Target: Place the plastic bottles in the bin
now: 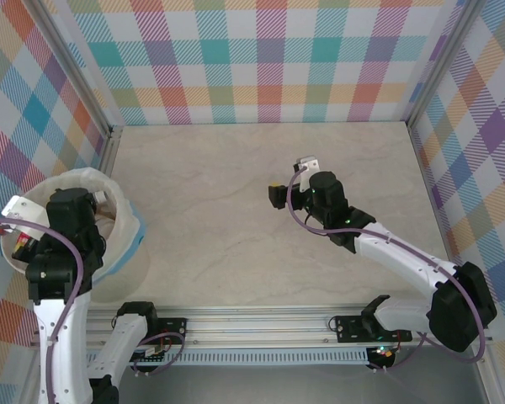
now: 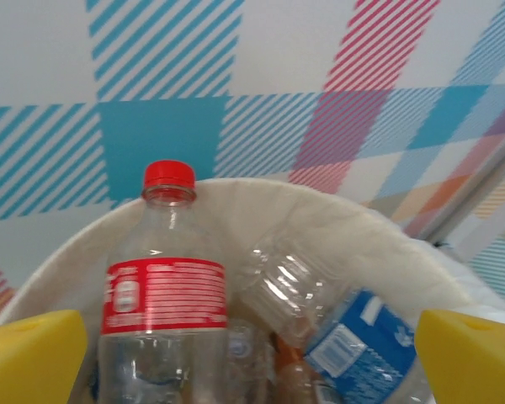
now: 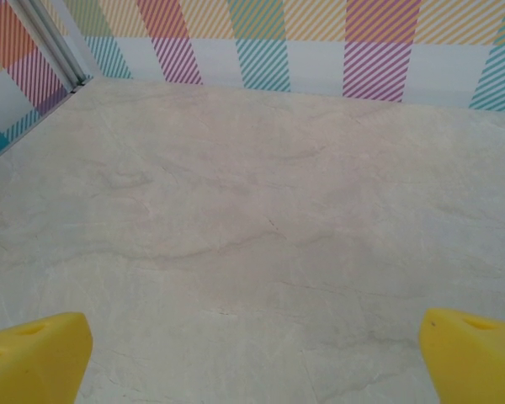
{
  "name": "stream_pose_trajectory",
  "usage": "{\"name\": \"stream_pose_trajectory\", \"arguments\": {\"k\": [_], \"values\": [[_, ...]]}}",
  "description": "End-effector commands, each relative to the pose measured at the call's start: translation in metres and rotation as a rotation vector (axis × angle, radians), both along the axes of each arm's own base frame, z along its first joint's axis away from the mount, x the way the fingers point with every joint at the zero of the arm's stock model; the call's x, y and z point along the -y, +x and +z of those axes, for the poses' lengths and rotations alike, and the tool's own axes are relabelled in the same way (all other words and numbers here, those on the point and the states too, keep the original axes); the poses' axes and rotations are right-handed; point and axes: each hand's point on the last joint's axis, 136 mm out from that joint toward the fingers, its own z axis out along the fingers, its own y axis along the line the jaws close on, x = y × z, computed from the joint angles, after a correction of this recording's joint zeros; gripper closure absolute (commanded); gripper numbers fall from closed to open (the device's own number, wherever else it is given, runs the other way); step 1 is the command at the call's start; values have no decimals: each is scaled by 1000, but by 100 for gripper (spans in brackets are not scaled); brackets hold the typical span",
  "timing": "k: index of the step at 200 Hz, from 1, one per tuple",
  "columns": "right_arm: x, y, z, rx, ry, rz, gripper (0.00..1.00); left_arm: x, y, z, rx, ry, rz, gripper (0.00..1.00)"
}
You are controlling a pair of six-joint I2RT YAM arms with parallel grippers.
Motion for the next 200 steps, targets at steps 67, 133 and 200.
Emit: {"name": "stream_pose_trajectory", "arguments": {"k": [67,133,200], "values": [[86,-3,6,63,-37,-294,0,191,156,30,258,-106,-1073,0],[207,1,-59,-39,-135,-593,0,275,223,-131,-219,256,-1266,0],[220,38,-133,-185,-38,-394,0,153,228,-276,-482,128,-993,0]]}}
